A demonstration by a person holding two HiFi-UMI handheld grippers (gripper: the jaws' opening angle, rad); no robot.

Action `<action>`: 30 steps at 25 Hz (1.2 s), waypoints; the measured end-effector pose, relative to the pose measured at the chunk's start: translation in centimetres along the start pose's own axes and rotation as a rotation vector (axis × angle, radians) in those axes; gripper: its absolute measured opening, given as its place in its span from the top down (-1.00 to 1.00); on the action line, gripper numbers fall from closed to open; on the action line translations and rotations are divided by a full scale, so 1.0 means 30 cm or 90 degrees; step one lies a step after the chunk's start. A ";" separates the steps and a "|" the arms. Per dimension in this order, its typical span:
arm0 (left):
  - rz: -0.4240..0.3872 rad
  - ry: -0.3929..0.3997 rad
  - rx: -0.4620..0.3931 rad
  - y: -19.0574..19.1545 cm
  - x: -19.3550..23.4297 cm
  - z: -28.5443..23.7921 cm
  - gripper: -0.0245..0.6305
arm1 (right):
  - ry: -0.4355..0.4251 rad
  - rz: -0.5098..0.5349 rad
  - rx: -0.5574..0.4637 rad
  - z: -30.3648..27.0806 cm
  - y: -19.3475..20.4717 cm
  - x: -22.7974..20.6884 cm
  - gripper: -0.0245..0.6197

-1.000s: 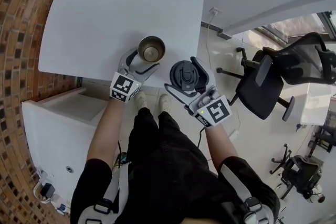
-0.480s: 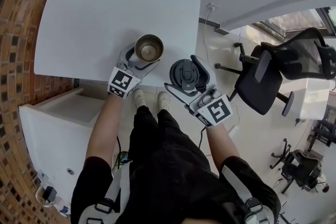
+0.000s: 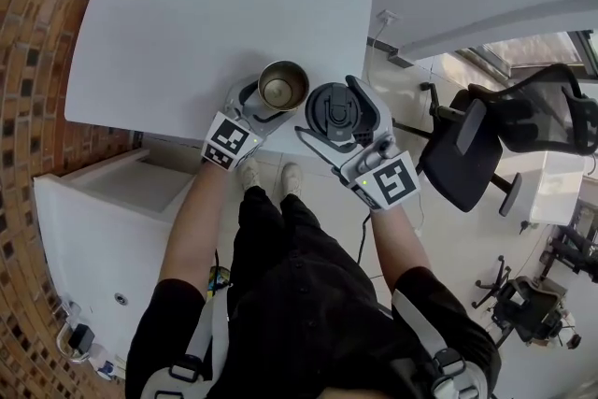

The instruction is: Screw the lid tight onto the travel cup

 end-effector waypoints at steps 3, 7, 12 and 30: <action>0.007 0.000 0.006 0.002 0.000 0.001 -0.20 | -0.014 0.006 -0.009 -0.050 -0.020 0.011 -0.56; 0.002 0.000 0.002 -0.003 0.001 -0.003 -0.20 | -0.035 0.019 -0.012 -0.115 -0.047 0.040 -0.56; 0.000 -0.001 0.001 -0.005 0.001 0.000 -0.20 | -0.045 0.032 -0.020 -0.171 -0.027 0.082 -0.56; 0.002 -0.002 0.000 -0.006 0.001 0.004 -0.20 | -0.073 0.057 -0.021 -0.275 0.021 0.139 -0.56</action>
Point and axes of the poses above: the fingertips, and each gripper's own axes: z backward along the fingers, x to its left, y out of its underside, the point moved 10 cm from there along z, backward along the fingers, and after that the axes turned 15 degrees about y, right-handed, at the moved point
